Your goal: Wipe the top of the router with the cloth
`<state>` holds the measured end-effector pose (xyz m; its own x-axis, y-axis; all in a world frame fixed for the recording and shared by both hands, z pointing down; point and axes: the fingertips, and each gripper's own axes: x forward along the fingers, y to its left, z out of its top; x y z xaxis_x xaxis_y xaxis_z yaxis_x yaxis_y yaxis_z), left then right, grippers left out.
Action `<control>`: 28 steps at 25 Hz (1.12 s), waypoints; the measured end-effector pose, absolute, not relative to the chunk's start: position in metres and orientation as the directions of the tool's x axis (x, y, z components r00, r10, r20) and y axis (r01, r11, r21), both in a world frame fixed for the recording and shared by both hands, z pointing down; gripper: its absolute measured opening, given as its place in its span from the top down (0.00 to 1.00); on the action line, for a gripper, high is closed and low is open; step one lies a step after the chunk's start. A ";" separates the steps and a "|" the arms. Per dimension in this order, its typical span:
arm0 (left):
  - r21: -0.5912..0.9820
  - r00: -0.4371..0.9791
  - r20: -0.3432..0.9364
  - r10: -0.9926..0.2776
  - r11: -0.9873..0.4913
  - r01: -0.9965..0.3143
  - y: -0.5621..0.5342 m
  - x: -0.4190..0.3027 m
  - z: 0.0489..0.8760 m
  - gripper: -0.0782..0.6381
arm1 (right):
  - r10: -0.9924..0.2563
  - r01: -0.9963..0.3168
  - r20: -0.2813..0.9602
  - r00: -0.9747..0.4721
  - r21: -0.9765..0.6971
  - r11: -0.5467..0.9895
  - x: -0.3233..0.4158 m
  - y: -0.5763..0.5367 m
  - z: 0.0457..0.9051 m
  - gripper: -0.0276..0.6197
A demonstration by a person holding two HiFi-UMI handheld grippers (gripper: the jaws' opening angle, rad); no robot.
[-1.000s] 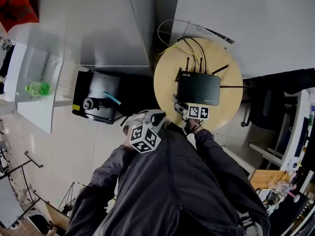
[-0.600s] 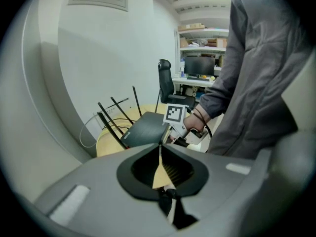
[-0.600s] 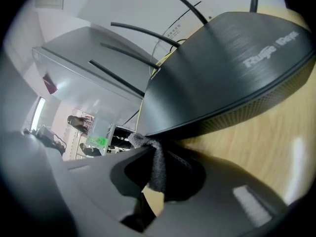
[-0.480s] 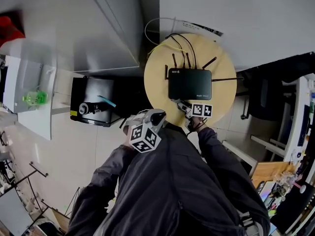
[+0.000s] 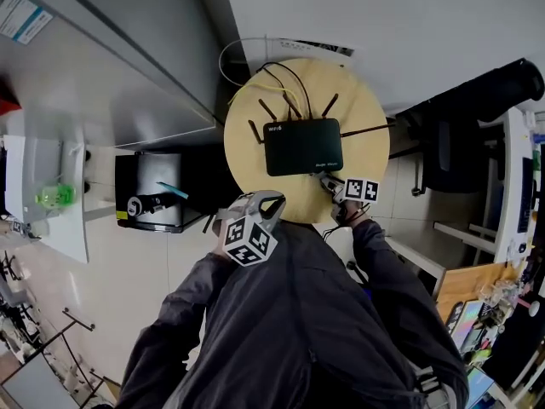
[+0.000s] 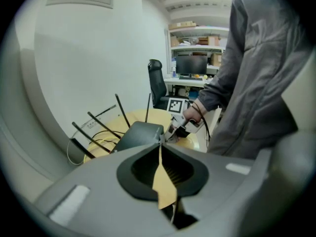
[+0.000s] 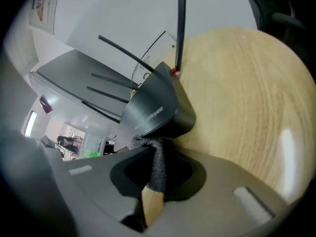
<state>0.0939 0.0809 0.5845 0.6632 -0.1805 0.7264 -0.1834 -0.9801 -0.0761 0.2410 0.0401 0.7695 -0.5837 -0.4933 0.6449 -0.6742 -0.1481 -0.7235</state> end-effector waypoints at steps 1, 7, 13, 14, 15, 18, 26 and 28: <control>-0.077 0.664 0.727 -0.177 -0.981 -0.177 0.081 0.099 0.584 0.87 | -0.499 -0.674 0.645 -0.578 -0.723 -0.154 0.249 0.041 0.770 0.90; -0.083 0.667 0.729 -0.156 -0.987 -0.140 0.078 0.126 0.585 0.87 | -0.520 -0.670 0.648 -0.557 -0.720 -0.179 0.283 0.044 0.771 0.90; -0.084 0.665 0.732 -0.147 -0.988 -0.127 0.077 0.139 0.584 0.87 | -0.477 -0.693 0.656 -0.585 -0.710 -0.126 0.278 0.046 0.769 0.90; -0.083 0.666 0.731 -0.146 -0.989 -0.125 0.078 0.141 0.584 0.87 | -0.454 -0.690 0.648 -0.611 -0.718 -0.096 0.273 0.050 0.764 0.90; -0.082 0.667 0.731 -0.143 -0.989 -0.123 0.079 0.142 0.584 0.87 | -0.432 -0.688 0.638 -0.637 -0.724 -0.055 0.267 0.054 0.758 0.90; -0.077 0.672 0.728 -0.139 -0.990 -0.120 0.081 0.143 0.585 0.87 | -0.411 -0.727 0.638 -0.652 -0.679 0.099 0.254 0.063 0.730 0.90; -0.079 0.688 0.712 -0.142 -0.989 -0.123 0.083 0.145 0.582 0.87 | -0.572 -0.823 0.591 -0.568 -0.405 0.399 0.229 0.067 0.611 0.90; -0.077 0.691 0.709 -0.143 -0.989 -0.125 0.082 0.143 0.581 0.87 | -0.592 -0.830 0.585 -0.555 -0.333 0.448 0.223 0.068 0.593 0.90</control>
